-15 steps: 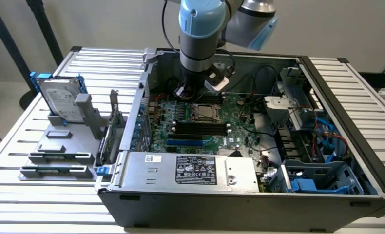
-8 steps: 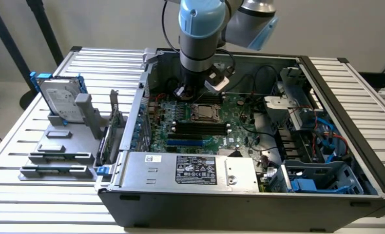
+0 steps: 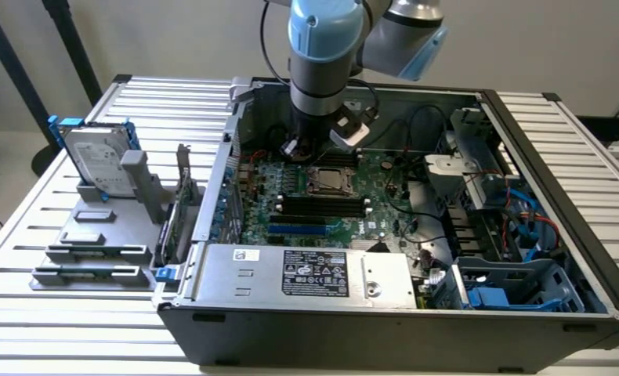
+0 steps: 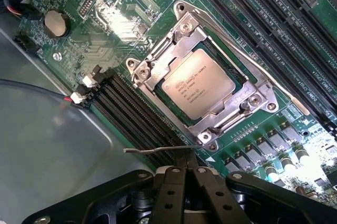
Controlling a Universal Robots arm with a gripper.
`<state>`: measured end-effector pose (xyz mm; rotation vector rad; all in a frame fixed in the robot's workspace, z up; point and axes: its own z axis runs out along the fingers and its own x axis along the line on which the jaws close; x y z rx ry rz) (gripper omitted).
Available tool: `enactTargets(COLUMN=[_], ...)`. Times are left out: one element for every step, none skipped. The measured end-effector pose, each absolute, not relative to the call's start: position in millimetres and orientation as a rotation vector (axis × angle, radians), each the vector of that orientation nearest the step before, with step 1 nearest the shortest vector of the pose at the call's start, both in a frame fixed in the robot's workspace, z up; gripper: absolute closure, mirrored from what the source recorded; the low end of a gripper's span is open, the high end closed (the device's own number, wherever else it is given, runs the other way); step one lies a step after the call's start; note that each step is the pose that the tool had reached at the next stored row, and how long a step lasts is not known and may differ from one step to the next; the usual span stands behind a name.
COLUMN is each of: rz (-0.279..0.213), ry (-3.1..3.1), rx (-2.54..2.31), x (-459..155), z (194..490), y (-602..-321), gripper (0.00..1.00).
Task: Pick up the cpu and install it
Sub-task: 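Install the first cpu locking lever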
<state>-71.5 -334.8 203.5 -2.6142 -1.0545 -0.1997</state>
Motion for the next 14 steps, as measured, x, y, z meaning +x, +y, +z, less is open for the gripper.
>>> enactTargets(rz=[-0.200, -0.200, -0.199, -0.199, -0.199, -0.199, -0.199, -0.198, -0.198, -0.198, -0.198, -0.197, -0.197, -0.196], ry=[-1.055, -1.055, -1.055, -1.055, -1.055, -1.055, -1.056, -1.056, -1.056, -1.056, -1.057, -1.057, -1.057, -1.058], rx=[-2.615, -2.615, -2.615, -2.616, -2.616, -2.616, -2.617, -2.617, -2.617, -2.618, -2.618, -2.619, -2.619, -2.620], x=[-71.4, -71.2, -71.2, -71.2, -71.1, -71.1, -71.1, -71.1, -71.1, -71.1, -71.0, -71.0, -70.9, -70.9], z=[203.5, 203.4, 203.4, 203.4, 203.4, 203.4, 203.4, 203.4, 203.4, 203.4, 203.4, 203.4, 203.4, 203.4], y=[-334.8, -334.8, -334.8, -334.9, -334.8, -334.8, -334.8, -334.8, -334.8, -334.8, -334.8, -334.8, -334.8, -334.8], gripper=[0.89, 0.89, 0.89, 0.89, 0.89, 0.89, 0.89, 0.89, 0.89, 0.89, 0.89, 0.89, 0.89, 0.89])
